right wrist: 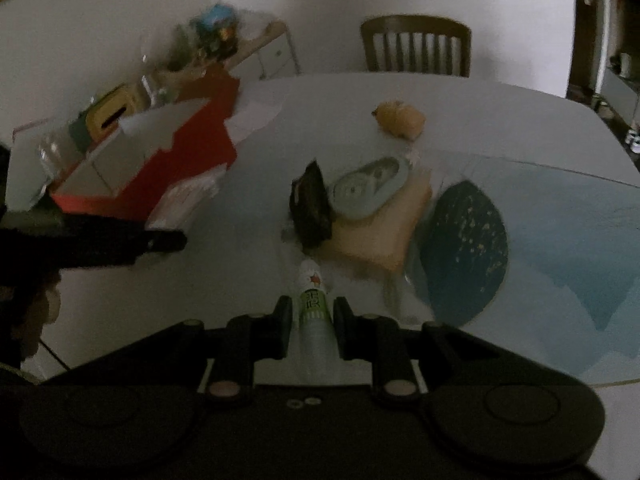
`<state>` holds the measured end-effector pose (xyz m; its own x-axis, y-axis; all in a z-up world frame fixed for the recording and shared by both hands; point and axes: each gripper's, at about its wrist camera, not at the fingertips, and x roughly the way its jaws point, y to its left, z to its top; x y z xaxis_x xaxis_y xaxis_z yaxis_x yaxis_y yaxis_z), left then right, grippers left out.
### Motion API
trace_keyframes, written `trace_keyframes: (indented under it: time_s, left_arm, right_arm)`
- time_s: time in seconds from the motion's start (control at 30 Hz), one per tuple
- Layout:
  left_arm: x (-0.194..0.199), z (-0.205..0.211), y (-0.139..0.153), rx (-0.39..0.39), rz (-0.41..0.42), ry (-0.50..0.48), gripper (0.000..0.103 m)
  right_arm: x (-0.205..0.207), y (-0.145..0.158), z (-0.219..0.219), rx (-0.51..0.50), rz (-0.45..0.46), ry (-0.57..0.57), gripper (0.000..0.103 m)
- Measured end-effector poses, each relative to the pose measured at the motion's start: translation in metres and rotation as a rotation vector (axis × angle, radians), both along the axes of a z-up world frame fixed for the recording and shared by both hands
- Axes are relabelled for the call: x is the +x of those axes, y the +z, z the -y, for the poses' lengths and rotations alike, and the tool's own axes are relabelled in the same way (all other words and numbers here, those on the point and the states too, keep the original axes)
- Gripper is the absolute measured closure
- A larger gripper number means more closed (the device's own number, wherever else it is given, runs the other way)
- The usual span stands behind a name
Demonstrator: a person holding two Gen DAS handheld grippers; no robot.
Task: Organize objects
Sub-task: 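Grasp the cotton swab bag with the left tool while the right tool grasps the white-green tube, then carry the swab bag and the tube over the red box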
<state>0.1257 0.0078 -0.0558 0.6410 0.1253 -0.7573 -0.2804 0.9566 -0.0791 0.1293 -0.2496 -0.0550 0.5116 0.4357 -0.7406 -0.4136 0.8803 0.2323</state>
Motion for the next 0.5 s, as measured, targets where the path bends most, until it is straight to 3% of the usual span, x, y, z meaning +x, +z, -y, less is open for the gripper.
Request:
trace_keyframes:
  time_s: [0.23, 0.5]
  left_arm:
    - [-0.010, -0.018, 0.023, 0.022, 0.028, -0.030, 0.069]
    - [-0.029, -0.055, 0.043, 0.036, 0.056, -0.016, 0.069]
  right_arm:
    - [0.006, 0.032, -0.018, 0.064, 0.072, -0.038, 0.083]
    - [0.019, 0.056, -0.068, 0.118, 0.129, -0.001, 0.083]
